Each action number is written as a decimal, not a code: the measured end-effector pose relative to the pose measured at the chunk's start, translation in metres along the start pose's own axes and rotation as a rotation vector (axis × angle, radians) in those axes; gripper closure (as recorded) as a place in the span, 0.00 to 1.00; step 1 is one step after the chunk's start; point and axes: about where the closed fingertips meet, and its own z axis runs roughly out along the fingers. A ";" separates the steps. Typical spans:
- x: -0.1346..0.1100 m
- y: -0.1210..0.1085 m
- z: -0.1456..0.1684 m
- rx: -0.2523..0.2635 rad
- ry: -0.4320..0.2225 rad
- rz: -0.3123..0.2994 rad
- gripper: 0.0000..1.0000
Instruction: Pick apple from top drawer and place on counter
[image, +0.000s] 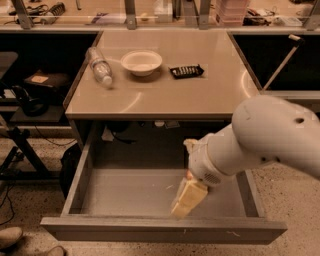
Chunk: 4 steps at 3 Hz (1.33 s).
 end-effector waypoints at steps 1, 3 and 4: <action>0.000 -0.073 -0.068 0.179 -0.052 0.003 0.00; -0.013 -0.083 -0.083 0.235 -0.038 -0.010 0.00; -0.003 -0.100 -0.084 0.276 0.070 0.010 0.00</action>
Offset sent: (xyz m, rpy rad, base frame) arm 0.0474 -0.0437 0.0522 0.0153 -0.1349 -0.0779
